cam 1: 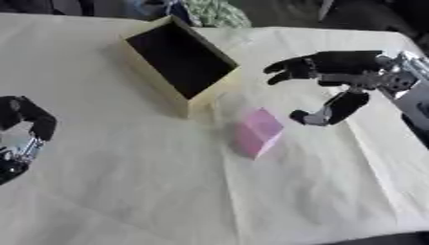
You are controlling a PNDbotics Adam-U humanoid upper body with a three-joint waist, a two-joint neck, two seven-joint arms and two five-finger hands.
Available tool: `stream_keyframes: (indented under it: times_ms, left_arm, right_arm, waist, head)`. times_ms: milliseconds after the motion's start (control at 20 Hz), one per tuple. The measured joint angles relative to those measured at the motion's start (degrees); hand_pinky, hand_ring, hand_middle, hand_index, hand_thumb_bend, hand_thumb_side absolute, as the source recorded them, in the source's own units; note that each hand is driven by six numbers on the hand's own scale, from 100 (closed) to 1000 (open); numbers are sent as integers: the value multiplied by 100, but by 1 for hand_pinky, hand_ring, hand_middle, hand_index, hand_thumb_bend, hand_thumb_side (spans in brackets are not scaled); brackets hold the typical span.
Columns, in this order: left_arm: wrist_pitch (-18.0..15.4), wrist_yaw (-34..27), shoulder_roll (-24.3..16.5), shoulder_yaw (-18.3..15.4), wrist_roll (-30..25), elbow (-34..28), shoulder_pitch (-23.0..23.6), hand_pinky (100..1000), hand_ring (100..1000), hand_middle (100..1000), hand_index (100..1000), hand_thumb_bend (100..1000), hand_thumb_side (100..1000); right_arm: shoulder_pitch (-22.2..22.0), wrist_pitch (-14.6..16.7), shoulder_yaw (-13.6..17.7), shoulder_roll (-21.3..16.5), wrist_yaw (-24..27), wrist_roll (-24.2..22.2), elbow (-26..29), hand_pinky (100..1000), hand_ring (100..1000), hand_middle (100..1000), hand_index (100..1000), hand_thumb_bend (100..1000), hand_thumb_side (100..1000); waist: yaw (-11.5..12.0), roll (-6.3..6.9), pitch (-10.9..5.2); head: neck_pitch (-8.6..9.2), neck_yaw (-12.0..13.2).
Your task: Pick up objects on the table and place them in the box.
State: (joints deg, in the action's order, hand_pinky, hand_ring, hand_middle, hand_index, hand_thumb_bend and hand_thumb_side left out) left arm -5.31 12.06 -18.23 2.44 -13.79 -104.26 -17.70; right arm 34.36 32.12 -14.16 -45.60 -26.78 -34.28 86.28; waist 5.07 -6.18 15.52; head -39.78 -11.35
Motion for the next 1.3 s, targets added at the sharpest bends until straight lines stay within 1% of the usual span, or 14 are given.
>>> stream_keyframes:
  times_ms: [200,250,450,700,1050,1300]
  left_arm:
    - [0,0,0,0,0,0,0,653,542,456,557,335,619]
    - [0,0,0,0,0,0,0,653,542,455,557,335,618]
    - [0,0,0,0,0,0,-1,653,542,455,556,336,618]
    - [-10,0,1,1,-10,0,-2,653,542,455,557,336,618]
    - [-13,0,1,1,-13,0,-2,653,542,455,556,336,618]
    - [-13,0,1,1,-13,0,-2,653,542,455,556,336,617]
  right_arm:
    - [38,24,-1,37,-52,24,-88,919,986,1000,1000,196,593]
    - [41,31,-2,39,-60,31,-99,920,989,1000,1000,238,592]
    - [41,32,-71,92,-235,32,-177,920,990,1000,1000,243,600]
    - [47,77,-145,210,-496,76,-295,920,990,1000,1000,228,615]
    - [98,108,-244,253,-581,108,-304,920,990,1000,1000,227,618]
    - [100,102,-246,254,-582,101,-288,921,991,1000,1000,231,625]
  waist:
    - [0,1,0]
    - [0,1,0]
    - [6,6,0]
    - [6,8,0]
    - [6,10,0]
    - [6,10,0]
  head:
    - [0,0]
    - [0,0]
    - [0,-5]
    - [0,-14]
    - [0,-20]
    - [0,-21]
